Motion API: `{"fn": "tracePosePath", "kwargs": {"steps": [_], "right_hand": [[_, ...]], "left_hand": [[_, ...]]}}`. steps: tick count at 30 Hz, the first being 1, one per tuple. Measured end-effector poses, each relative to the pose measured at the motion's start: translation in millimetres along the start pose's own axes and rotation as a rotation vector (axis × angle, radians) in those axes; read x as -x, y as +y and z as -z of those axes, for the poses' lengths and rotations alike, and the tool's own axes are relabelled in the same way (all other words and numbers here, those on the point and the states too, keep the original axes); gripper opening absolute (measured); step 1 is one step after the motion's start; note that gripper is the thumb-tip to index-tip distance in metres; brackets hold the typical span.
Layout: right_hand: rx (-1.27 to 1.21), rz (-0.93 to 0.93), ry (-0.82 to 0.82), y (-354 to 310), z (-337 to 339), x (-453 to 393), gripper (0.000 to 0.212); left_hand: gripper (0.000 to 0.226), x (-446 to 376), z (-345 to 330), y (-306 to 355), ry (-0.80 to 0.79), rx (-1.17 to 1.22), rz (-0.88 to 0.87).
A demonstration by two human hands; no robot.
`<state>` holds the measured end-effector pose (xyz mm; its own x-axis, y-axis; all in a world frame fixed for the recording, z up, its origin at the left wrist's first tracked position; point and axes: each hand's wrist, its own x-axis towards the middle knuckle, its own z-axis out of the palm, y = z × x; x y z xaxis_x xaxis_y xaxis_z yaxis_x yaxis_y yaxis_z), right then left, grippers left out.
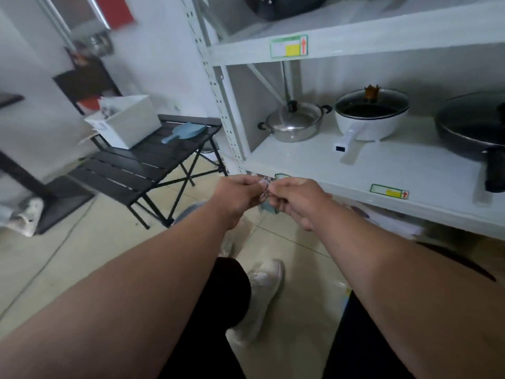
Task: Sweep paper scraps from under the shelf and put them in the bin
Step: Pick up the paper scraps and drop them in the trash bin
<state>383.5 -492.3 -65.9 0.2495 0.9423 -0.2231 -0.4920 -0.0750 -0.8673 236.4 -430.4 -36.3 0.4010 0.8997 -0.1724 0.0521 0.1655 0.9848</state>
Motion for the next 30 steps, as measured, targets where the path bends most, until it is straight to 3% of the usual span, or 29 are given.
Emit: {"fn": "tracePosePath", "kwargs": {"steps": [2, 9, 13, 17, 19, 24, 30], "right_hand": [[-0.018, -0.001, -0.028, 7.1, -19.5, -3.3, 0.015], [-0.040, -0.037, -0.123, 31.0, -78.2, -29.6, 0.003], [-0.014, -0.075, -0.180, 55.3, -117.9, -44.4, 0.007], [-0.002, -0.110, -0.183, 80.6, -158.7, -59.6, 0.011], [0.044, -0.123, -0.183, 88.1, -173.3, -73.7, 0.004], [0.143, -0.156, -0.162, 105.4, -193.5, -130.2, 0.010], [0.229, -0.231, -0.069, 138.7, -191.1, -206.4, 0.006]], "left_hand": [[0.005, 6.6, 19.4, 5.8, 0.049, 0.015, -0.002], [0.008, 11.0, 82.5, 13.8, 0.113, 0.100, 0.005], [0.019, 13.8, 126.1, 5.6, 0.195, 0.109, 0.023], [0.017, 7.0, 178.7, 2.9, 0.243, 0.065, 0.064], [0.017, -4.9, 199.8, 0.4, 0.257, 0.036, 0.099], [0.010, -58.9, 234.1, -15.6, 0.284, 0.035, 0.196], [0.019, -139.0, 249.7, -56.4, 0.352, 0.070, 0.269]]}}
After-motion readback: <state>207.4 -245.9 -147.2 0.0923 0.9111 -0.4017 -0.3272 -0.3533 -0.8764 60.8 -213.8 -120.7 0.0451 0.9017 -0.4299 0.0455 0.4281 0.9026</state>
